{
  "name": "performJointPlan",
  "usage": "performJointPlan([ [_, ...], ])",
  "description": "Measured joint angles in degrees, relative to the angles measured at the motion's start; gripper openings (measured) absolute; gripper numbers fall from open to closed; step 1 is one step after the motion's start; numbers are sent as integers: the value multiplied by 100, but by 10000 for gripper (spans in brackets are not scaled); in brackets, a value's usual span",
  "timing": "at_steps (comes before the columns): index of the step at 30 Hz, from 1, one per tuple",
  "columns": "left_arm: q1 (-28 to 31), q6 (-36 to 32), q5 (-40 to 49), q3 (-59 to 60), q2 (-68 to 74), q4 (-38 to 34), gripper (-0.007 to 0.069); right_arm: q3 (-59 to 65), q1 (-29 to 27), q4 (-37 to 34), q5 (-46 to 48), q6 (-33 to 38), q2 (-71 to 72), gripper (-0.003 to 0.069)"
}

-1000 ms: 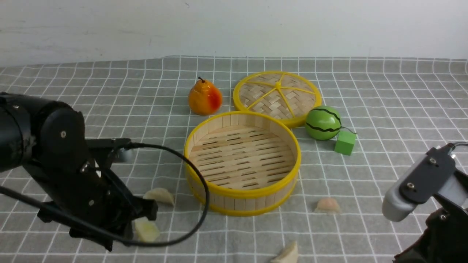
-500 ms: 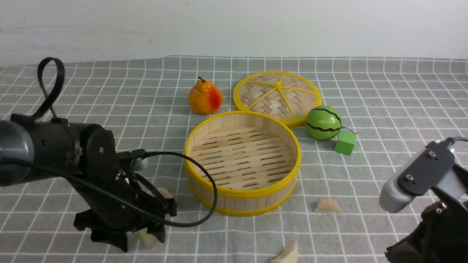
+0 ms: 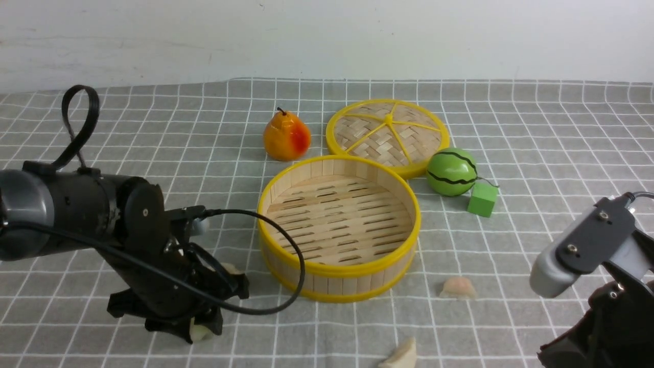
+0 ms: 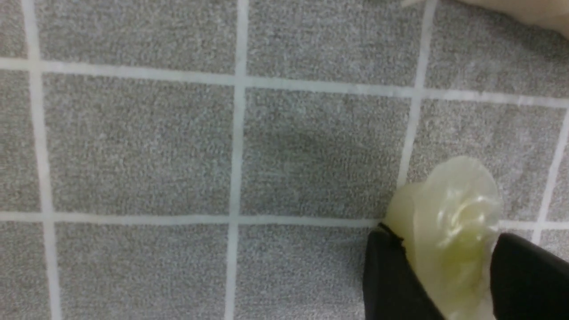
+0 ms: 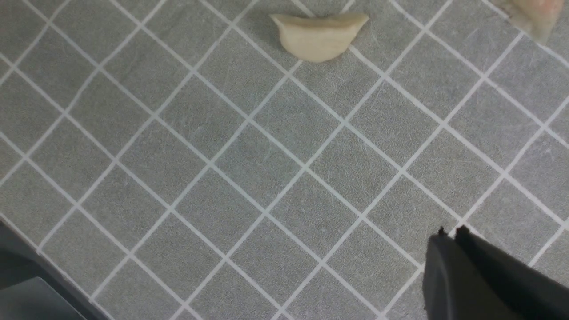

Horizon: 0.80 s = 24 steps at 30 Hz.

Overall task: Put the dumplings into the steamer on the table with the grey tablecloth.
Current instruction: 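Reach for and grasp a dumpling on the table with the left gripper, then place the dumpling into the bamboo steamer basket with the left gripper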

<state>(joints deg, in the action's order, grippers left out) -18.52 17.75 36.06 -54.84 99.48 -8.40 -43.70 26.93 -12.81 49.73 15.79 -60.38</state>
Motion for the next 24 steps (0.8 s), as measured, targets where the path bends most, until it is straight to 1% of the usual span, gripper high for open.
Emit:
performJointPlan([
  [3,0,-95,96,-6,-13,53,279,0,0,0,0,0,0,9],
  [5,-5,-282,469,-71,-72,193,279,0,0,0,-4,0,0,12],
  [6,-5,-295,502,-93,-80,202,279,0,0,0,-4,0,0,12],
  [10,-5,-444,1149,-560,-403,385,279,0,0,0,-4,0,0,12],
  [14,-122,-651,1670,-1459,-630,426,279,0,0,0,-4,0,0,16],
  [17,-483,-788,1819,-2244,-529,416,278,0,0,0,-11,0,0,20],
  [19,-809,-842,1864,-2998,-167,351,278,0,0,0,-18,0,-4,22],
  [24,-1142,-722,2057,-4472,1114,247,276,0,0,0,-18,0,-4,27],
])
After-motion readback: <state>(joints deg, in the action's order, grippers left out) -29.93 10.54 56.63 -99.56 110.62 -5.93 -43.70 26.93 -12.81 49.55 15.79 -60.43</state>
